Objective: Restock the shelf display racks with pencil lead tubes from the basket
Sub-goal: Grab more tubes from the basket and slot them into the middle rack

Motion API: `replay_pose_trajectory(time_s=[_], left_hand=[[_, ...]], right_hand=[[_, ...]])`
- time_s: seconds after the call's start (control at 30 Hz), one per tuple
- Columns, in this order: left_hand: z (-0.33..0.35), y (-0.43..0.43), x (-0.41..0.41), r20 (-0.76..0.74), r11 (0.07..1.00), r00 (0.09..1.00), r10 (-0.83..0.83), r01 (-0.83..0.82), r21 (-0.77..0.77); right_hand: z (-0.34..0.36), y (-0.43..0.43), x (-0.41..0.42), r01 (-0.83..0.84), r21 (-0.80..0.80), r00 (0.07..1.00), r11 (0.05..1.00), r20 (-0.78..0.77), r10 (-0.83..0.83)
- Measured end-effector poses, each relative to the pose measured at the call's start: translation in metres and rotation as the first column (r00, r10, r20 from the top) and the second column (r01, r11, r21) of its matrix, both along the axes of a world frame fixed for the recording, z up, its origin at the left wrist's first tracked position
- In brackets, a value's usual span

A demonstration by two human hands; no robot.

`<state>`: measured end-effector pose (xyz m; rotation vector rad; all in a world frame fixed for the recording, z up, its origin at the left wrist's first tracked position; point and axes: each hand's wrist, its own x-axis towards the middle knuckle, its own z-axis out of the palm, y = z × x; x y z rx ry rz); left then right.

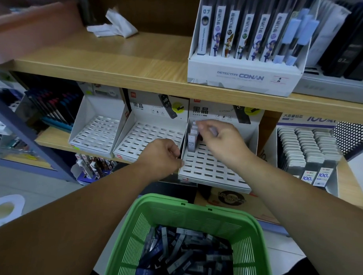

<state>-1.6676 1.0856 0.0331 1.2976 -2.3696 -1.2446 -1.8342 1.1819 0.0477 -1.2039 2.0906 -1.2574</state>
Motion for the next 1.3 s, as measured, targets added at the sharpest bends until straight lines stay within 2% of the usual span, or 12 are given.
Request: replay_pose_trajectory(time_s=[0.07, 0.1, 0.13, 0.27, 0.4, 0.47, 0.63, 0.77, 0.83, 0.97, 1.3], left_hand=[[0.009, 0.005, -0.001, -0.028, 0.996, 1.0, 0.005, -0.008, -0.085], [0.016, 0.009, -0.003, -0.062, 0.995, 0.998, -0.006, 0.0, -0.096], [0.022, 0.015, -0.005, -0.113, 0.997, 0.993, -0.019, 0.011, -0.075], [0.048, 0.046, -0.015, -0.304, 0.979, 0.952, -0.021, 0.082, 0.188], [0.056, 0.065, -0.017, -0.367, 0.977, 0.924, -0.108, 0.168, 0.134], [0.054, 0.067, -0.017, -0.352, 0.982, 0.93, -0.108, 0.155, 0.108], [0.047, 0.065, -0.014, -0.306, 0.993, 0.949, -0.081, 0.104, 0.062], [0.043, 0.055, -0.009, -0.296, 0.995, 0.954, -0.042, 0.068, 0.079], [0.038, 0.044, -0.004, -0.228, 0.998, 0.973, -0.039, 0.05, 0.046], [0.016, 0.018, 0.013, 0.028, 0.996, 0.999, -0.047, 0.049, -0.073], [-0.01, -0.004, 0.017, -0.002, 0.998, 1.0, -0.024, 0.024, 0.054]], right_hand=[[0.018, 0.004, 0.002, 0.066, 0.013, 0.927, 0.998, 0.369, -0.066], [0.026, 0.008, 0.002, 0.054, 0.007, 0.861, 0.999, 0.507, -0.05], [0.031, 0.012, 0.002, 0.026, 0.01, 0.824, 1.0, 0.566, -0.027], [0.035, 0.025, 0.003, -0.041, 0.082, 0.897, 0.996, 0.443, 0.0], [0.041, 0.038, 0.004, -0.075, 0.127, 0.886, 0.989, 0.464, 0.007], [0.046, 0.048, 0.004, -0.07, 0.117, 0.882, 0.991, 0.471, 0.006], [0.05, 0.067, 0.002, 0.053, -0.054, 0.91, 0.997, 0.414, -0.026], [0.052, 0.066, 0.009, 0.063, -0.137, 0.852, 0.989, 0.524, 0.019], [0.05, 0.058, 0.013, 0.057, -0.147, 0.899, 0.988, 0.438, 0.014], [0.033, 0.038, 0.019, 0.014, -0.149, 0.981, 0.989, 0.196, 0.015], [0.0, 0.005, 0.01, 0.081, -0.107, 0.988, 0.991, 0.144, -0.065]])
